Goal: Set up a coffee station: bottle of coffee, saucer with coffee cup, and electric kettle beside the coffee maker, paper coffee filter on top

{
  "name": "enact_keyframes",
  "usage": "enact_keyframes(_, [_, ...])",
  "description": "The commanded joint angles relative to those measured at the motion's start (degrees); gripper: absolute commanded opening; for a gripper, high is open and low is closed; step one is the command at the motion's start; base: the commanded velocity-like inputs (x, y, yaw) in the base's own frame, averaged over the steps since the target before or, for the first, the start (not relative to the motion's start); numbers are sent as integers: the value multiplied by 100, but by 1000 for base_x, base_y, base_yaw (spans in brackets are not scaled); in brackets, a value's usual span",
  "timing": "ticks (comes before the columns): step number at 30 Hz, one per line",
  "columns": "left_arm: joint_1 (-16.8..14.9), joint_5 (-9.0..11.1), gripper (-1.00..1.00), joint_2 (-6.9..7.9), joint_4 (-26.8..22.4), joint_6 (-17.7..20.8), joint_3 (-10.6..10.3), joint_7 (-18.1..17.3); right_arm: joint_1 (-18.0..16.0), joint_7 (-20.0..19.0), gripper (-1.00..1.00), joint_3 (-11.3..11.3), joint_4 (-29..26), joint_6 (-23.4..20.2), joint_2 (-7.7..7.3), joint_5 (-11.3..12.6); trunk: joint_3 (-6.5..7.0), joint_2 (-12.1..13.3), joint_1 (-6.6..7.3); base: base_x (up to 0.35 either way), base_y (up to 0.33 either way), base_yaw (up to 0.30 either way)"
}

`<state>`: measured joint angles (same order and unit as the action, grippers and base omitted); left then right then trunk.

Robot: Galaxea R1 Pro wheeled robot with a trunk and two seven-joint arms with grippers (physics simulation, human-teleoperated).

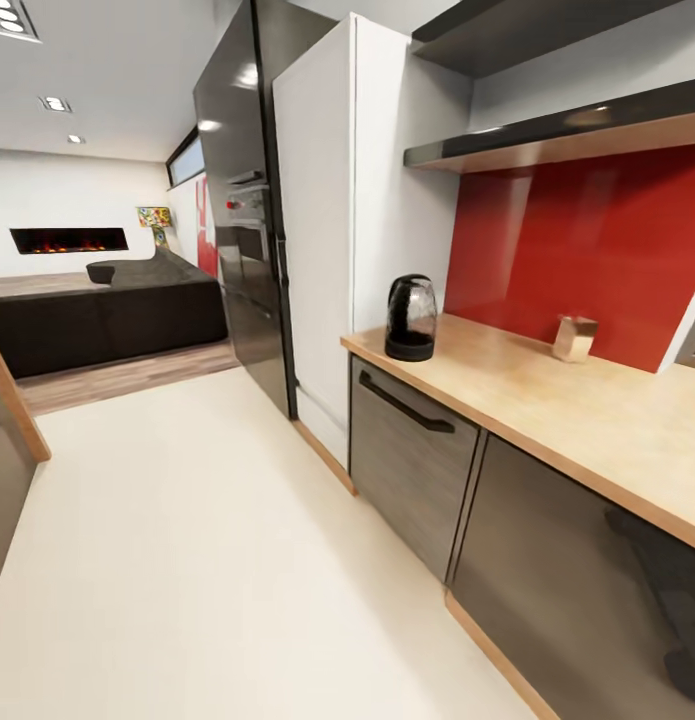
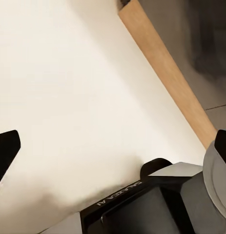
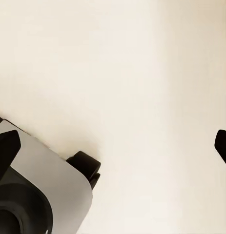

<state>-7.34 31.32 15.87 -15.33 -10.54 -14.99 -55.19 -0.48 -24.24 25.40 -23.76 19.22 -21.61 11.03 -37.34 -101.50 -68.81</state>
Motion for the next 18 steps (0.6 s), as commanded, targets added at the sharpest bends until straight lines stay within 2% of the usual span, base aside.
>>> enact_keyframes(1, [-5, 41, 100, 4, 4, -36, -47, -1, -5, -13, 100, 30, 3, 16, -7, 62, -6, -2, -3, 298, 193, 6])
enact_keyframes(18, [-5, 41, 100, 4, 4, -36, -47, 4, -5, -10, 100, 24, 3, 13, -6, 66, -6, -2, -3, 299, 192, 1])
